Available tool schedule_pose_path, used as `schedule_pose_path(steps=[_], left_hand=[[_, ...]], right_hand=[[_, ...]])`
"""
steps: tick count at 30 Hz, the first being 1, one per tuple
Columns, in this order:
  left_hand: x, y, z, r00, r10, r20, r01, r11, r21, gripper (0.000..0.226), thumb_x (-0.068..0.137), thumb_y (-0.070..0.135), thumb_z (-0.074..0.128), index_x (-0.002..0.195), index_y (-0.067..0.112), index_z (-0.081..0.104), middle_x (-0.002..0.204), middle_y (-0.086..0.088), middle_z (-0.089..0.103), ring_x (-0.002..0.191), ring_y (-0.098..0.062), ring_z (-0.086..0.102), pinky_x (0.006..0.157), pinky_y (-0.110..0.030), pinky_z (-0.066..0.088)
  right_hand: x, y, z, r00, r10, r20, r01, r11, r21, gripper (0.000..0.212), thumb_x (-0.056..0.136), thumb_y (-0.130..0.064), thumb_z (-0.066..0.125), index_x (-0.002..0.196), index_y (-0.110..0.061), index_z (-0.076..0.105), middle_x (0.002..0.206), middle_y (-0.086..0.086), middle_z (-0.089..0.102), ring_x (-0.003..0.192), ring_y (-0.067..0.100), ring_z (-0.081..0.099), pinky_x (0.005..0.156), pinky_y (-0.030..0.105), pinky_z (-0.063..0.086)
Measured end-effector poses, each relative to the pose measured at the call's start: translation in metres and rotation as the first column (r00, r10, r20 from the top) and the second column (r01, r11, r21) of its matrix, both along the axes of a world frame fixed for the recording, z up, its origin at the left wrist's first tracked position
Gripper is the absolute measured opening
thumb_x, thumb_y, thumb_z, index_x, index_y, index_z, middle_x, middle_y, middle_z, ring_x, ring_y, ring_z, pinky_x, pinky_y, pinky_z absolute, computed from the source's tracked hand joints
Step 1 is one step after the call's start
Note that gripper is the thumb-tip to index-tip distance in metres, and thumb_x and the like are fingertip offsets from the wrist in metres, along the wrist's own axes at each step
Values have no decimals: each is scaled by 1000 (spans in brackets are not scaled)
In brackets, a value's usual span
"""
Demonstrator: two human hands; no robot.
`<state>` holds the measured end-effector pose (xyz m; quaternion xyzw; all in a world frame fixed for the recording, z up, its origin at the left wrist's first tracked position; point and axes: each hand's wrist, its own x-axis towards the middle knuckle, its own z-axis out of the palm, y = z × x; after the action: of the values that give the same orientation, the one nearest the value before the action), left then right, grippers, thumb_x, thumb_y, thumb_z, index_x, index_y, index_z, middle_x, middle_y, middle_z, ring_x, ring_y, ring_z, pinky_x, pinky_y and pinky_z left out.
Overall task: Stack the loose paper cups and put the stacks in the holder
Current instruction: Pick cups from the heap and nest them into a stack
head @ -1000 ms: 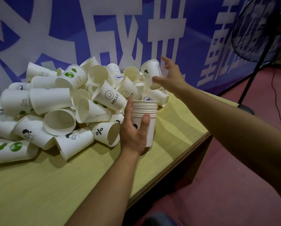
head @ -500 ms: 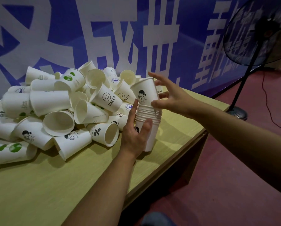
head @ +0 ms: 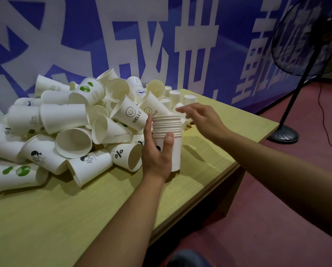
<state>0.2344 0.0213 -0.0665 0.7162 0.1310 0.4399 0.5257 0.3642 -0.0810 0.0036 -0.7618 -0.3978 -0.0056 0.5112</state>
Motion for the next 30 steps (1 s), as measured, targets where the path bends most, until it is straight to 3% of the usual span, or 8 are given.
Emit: schedule_pose_path(steps=[4,7,12,15,21,23,26,30], left_hand=[[2,3,-2,1000,-4,11,4,1000,1,70,81,66,50,146,49,28,138,-2,58,112,-14,63,85,-18,53],[4,4,-4,1000,-19,20,19,1000,7,71,82,64,52,147,45,29,138,-4,58,114,-13,61,83,-9,49],[5,6,-5,1000,-4,22,4,1000,26,74,83,62,52,150,39,32,136,-3,61,111,-9,62,87,-12,49],[5,5,-4,1000,5,26,-5,1000,10,68,82,62,52,145,45,32,133,-2,63,106,-1,63,84,-11,49],[3,6,-4,1000,-13,18,13,1000,-8,67,80,66,51,142,51,29,130,3,61,105,6,61,76,-10,49],[3,6,-4,1000,-21,19,21,1000,-5,67,81,66,51,143,51,29,131,3,60,105,5,61,76,-9,49],[2,5,-4,1000,-24,20,24,1000,11,70,81,65,51,145,47,30,130,3,60,101,9,61,74,-6,46],[-1,3,-4,998,-48,28,48,999,22,73,81,65,53,148,45,31,135,4,60,109,-1,63,85,-19,54]], right_hand=[[42,18,-19,962,-268,51,273,955,-113,29,99,-35,56,119,-20,70,122,-3,67,99,10,58,80,25,48],[63,26,-31,938,-347,26,346,922,-173,28,95,-34,63,119,-20,70,126,0,64,101,14,57,81,24,45],[75,34,-38,929,-365,61,370,908,-198,28,90,-30,71,116,-20,69,116,2,64,92,15,59,74,20,47],[80,32,-32,937,-340,86,350,900,-258,43,87,-30,75,126,-21,61,115,3,62,90,16,59,76,23,51],[87,17,-12,972,-213,101,234,838,-493,92,80,-31,81,152,-33,24,153,9,32,129,30,45,101,47,49],[88,9,-8,984,-168,65,175,809,-561,93,82,-31,80,153,-35,20,156,8,27,134,32,40,103,50,48],[86,-3,-6,993,-116,-18,82,793,-603,83,85,-29,77,150,-34,27,147,7,40,125,28,49,100,47,52],[73,-20,-5,993,-113,40,117,846,-520,81,83,-23,79,148,-34,31,142,5,44,120,26,53,95,44,56]])
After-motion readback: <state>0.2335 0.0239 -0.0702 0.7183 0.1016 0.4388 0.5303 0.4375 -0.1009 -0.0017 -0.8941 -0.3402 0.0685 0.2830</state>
